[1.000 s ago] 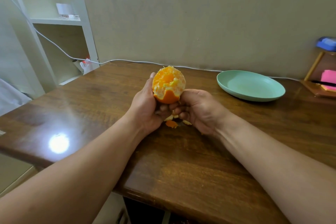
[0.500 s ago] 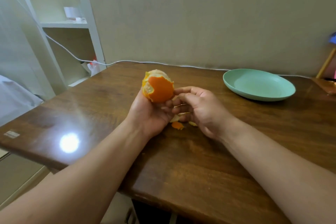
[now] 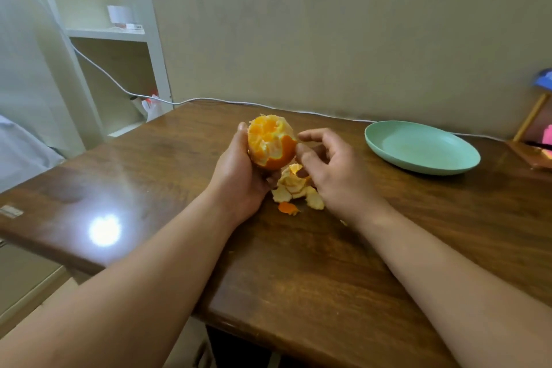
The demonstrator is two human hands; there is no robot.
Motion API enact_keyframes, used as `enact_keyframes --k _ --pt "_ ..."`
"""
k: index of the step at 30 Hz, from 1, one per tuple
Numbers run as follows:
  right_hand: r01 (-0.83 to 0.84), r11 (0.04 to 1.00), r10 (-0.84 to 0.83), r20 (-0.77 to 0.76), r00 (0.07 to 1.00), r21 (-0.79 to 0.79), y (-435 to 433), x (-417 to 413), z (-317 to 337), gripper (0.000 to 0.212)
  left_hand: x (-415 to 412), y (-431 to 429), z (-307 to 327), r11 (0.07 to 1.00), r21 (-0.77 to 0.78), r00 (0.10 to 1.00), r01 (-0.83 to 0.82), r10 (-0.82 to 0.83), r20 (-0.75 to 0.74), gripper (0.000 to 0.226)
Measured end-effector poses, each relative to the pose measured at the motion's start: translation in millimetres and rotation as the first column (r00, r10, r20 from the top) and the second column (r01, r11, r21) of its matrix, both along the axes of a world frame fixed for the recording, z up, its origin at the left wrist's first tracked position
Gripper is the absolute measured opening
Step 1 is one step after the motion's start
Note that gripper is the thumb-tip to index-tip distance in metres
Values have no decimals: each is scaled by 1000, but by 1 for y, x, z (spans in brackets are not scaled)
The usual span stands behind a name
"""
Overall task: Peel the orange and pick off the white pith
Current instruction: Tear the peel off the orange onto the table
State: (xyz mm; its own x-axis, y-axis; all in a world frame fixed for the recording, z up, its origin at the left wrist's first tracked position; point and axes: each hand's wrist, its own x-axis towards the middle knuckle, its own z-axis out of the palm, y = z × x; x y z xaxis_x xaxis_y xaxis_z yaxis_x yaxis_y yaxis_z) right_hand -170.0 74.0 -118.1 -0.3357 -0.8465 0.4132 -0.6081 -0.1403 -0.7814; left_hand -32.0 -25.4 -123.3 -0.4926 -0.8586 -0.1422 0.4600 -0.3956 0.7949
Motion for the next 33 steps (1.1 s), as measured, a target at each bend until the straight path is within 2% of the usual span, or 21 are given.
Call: enact_keyframes --k 6,12,15,19,24,30,33 --pt "-28 999 29 40 999 -27 2 2 0 29 0 1 1 997 -73 1000 13 -11 22 63" --pt "6 998 -8 -26 1000 -57 3 0 0 14 -1 -2 -2 997 -78 1000 13 -13 -4 56" --pt "38 996 -45 -83 996 -85 2 -2 1 10 2 1 0 990 -125 998 63 -61 21 57" --pt "71 994 -78 -76 994 -86 1 -7 0 9 -1 9 3 972 -153 983 177 -166 84 65" --pt "116 989 -124 -84 989 -89 -2 -10 -1 9 -7 12 3 966 -194 983 174 -158 94 67" --pt "111 991 -104 96 990 -75 -11 -10 -5 8 -7 10 0 977 -143 986 157 -146 83 63" --pt "70 997 -67 97 993 -29 -10 -11 -4 4 -5 9 0 983 -120 986 142 -130 104 64"
